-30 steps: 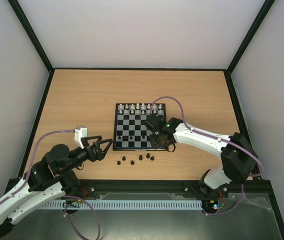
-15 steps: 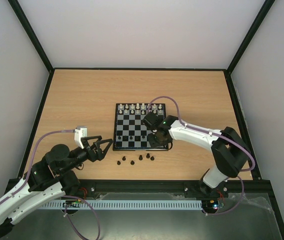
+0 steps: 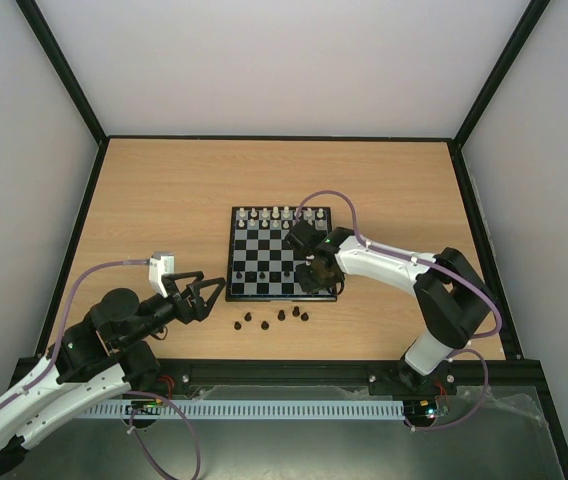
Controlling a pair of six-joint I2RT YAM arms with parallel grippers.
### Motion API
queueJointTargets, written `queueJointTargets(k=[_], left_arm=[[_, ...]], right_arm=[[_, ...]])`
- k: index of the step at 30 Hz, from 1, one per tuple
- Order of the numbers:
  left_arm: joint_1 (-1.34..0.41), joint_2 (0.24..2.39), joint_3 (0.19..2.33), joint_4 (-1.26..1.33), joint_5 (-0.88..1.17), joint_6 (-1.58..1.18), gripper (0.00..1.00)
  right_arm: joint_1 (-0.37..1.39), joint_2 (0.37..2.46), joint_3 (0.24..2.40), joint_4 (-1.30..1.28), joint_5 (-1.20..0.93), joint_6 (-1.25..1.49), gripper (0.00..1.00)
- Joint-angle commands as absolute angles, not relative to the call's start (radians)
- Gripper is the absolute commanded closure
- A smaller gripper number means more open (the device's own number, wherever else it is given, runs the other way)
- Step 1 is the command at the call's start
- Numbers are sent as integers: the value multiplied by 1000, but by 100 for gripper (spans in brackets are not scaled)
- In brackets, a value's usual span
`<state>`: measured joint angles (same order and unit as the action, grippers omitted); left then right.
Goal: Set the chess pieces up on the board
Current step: Place the chess piece on the chessboard.
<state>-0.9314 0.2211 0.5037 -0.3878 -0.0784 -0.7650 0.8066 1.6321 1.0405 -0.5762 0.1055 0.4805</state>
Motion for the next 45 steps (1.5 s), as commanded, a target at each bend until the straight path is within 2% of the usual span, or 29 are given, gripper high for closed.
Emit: queueJointTargets(k=[1, 45], left_arm=[[-933, 222, 499, -367, -74, -748, 0], [-933, 235, 500, -372, -87, -750, 0]], right_arm=[[795, 1650, 1067, -592, 94, 462, 86], [793, 1653, 1062, -592, 105, 456, 85]])
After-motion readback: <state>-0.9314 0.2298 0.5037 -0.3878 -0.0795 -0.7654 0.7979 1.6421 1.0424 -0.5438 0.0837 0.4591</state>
